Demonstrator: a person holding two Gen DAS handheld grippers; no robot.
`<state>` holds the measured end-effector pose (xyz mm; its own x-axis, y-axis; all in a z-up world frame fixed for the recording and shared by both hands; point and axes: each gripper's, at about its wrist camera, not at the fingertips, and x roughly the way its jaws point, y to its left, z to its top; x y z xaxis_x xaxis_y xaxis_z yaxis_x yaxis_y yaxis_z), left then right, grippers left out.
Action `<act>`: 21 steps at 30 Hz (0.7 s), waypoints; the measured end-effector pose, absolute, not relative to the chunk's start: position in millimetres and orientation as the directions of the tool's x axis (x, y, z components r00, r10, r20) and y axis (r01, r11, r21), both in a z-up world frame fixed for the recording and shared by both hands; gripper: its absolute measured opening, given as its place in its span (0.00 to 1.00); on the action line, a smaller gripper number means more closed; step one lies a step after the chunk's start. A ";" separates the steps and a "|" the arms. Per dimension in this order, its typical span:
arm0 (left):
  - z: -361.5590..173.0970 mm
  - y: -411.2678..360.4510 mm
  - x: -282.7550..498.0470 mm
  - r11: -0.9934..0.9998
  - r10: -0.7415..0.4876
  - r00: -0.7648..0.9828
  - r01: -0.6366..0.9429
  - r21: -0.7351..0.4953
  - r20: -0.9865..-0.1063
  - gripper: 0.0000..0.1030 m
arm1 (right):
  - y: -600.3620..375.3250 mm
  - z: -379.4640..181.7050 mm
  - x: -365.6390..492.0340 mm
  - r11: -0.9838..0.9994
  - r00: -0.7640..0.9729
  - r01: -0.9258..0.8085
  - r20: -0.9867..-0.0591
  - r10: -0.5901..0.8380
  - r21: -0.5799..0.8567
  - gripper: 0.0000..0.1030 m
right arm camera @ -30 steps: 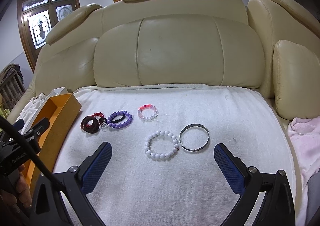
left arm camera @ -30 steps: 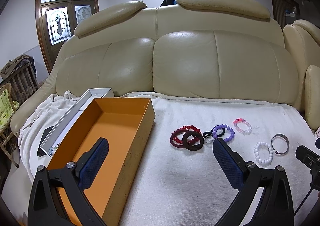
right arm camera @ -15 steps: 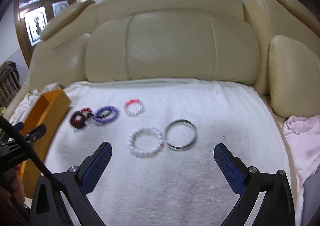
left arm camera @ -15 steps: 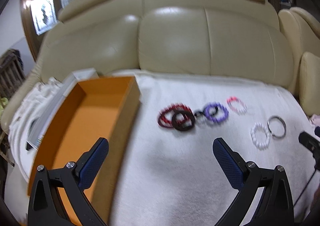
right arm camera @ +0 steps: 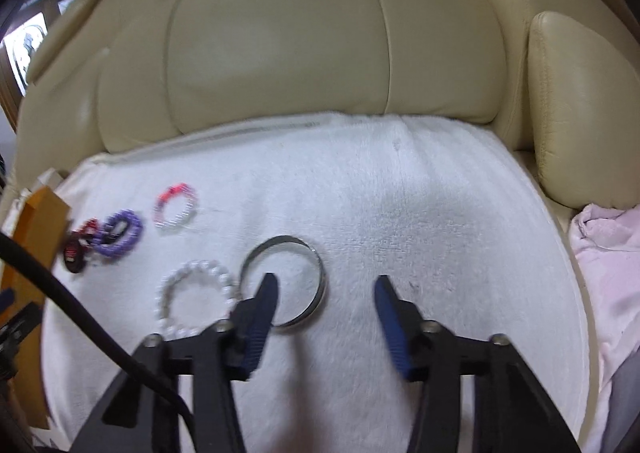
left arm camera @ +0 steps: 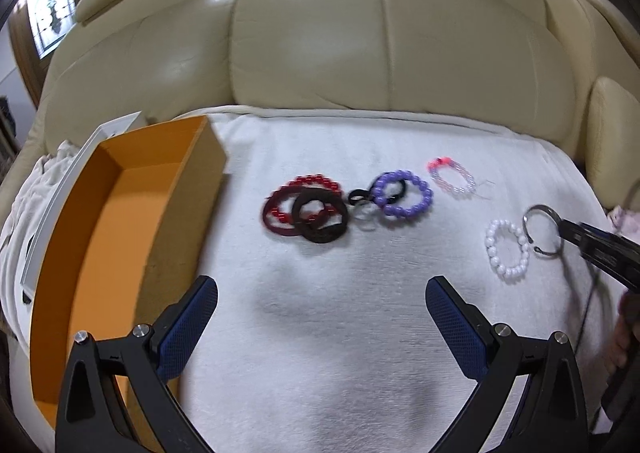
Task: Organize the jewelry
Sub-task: 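Grasp the silver bangle with the right gripper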
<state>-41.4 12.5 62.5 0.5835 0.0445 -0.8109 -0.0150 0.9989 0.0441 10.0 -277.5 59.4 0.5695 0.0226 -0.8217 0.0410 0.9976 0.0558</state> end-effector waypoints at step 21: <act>26.3 -91.6 -3.8 0.968 -0.170 0.525 0.247 -0.042 -0.834 0.84 | -321.6 70.8 10.2 0.977 0.619 0.136 -0.784 0.046 0.165 0.04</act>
